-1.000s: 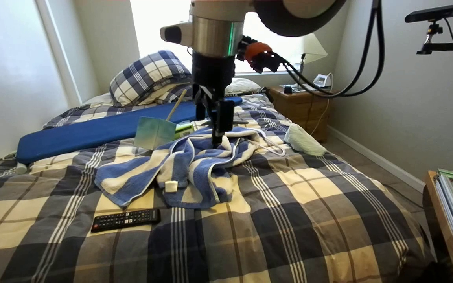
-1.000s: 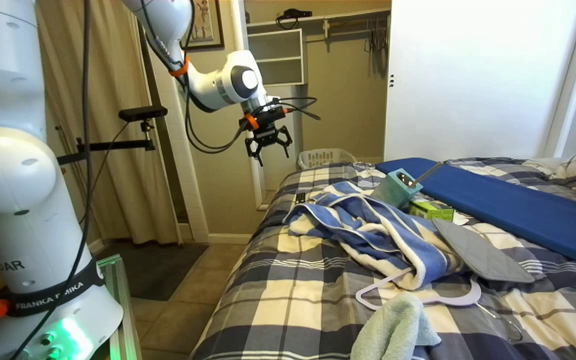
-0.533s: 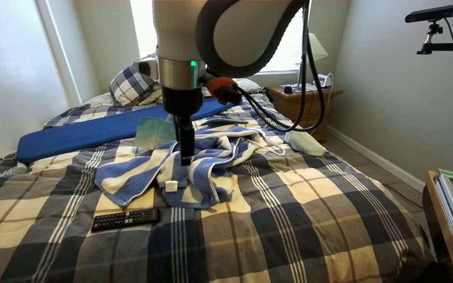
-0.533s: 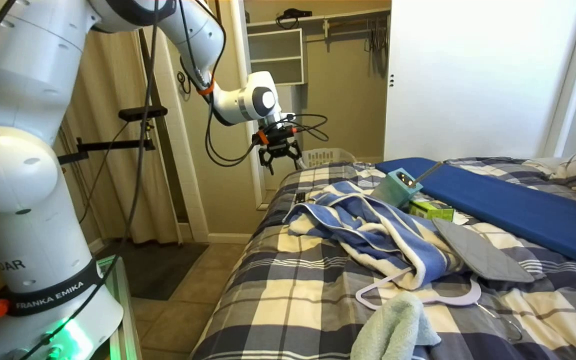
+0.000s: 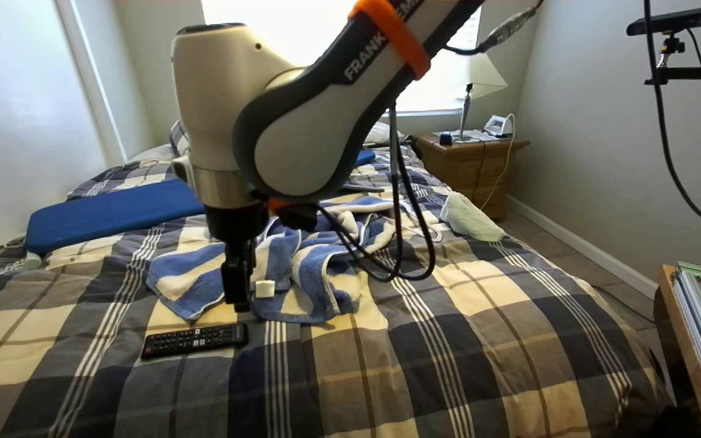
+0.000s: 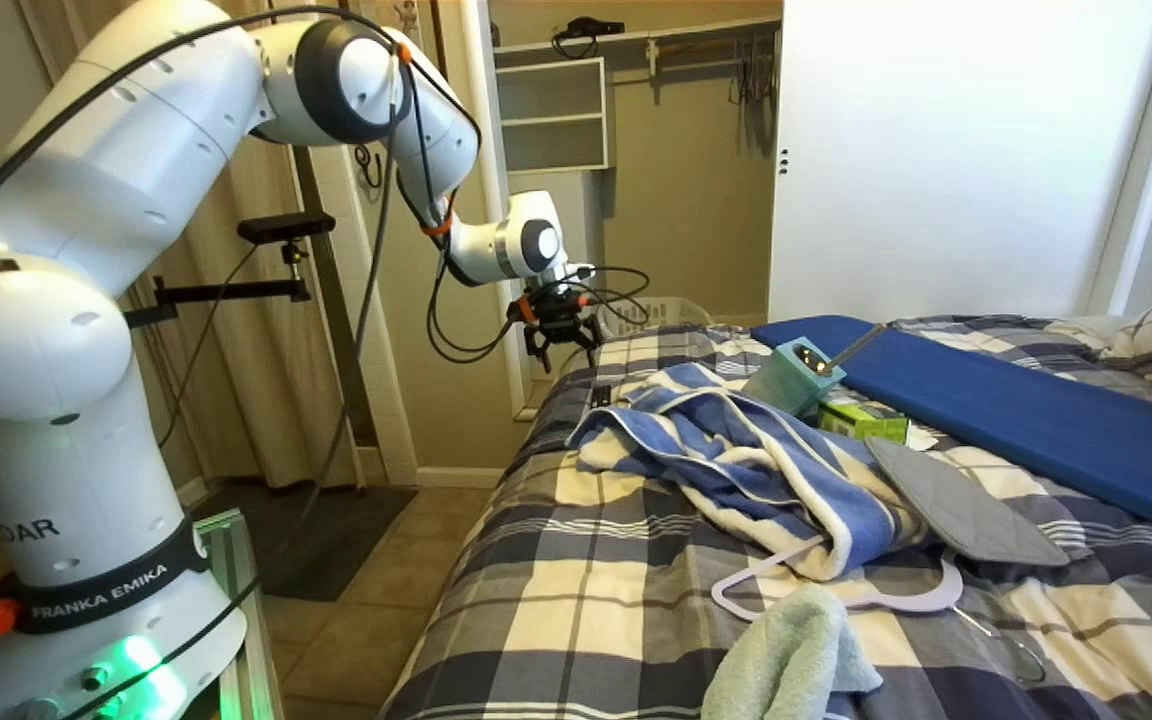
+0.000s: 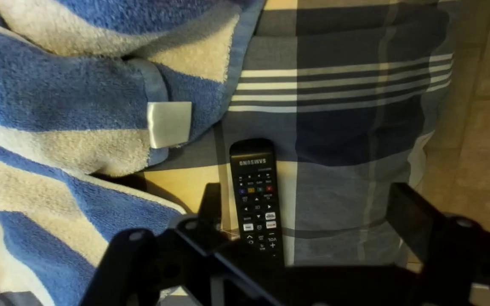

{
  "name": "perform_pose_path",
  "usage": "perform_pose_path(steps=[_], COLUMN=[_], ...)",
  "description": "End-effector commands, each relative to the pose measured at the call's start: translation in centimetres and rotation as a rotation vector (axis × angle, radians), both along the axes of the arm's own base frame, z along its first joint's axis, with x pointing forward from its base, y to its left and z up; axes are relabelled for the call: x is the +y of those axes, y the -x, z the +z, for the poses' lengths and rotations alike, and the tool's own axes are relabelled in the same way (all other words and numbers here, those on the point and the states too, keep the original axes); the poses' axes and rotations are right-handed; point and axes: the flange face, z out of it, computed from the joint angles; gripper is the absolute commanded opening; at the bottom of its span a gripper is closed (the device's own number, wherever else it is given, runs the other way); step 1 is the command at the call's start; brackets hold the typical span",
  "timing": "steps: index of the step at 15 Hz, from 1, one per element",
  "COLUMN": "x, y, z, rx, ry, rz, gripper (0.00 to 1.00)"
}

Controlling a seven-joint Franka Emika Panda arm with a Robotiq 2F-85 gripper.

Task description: Move the black remote to the right

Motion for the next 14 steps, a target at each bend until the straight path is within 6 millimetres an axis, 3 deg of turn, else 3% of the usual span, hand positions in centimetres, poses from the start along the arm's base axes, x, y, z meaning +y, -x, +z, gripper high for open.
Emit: perform_pose_path(steps=[1,3,4,7,14], x=[0.9,0.6,0.4,0.2,0.4], y=[-2.9,-4.1,-2.3,-3.4,-3.8], z=[-2.7,-4.2,-3.0,-4.4,-4.1], rx=[-0.013,-0.032,-0.010,-0.017,-0.028], ry=[-0.002,-0.006,-0.004,-0.005,-0.009], rz=[-0.013,-0.003,-0.009,-0.014,-0.014], gripper=[1.00,1.00,1.00,1.00,1.00])
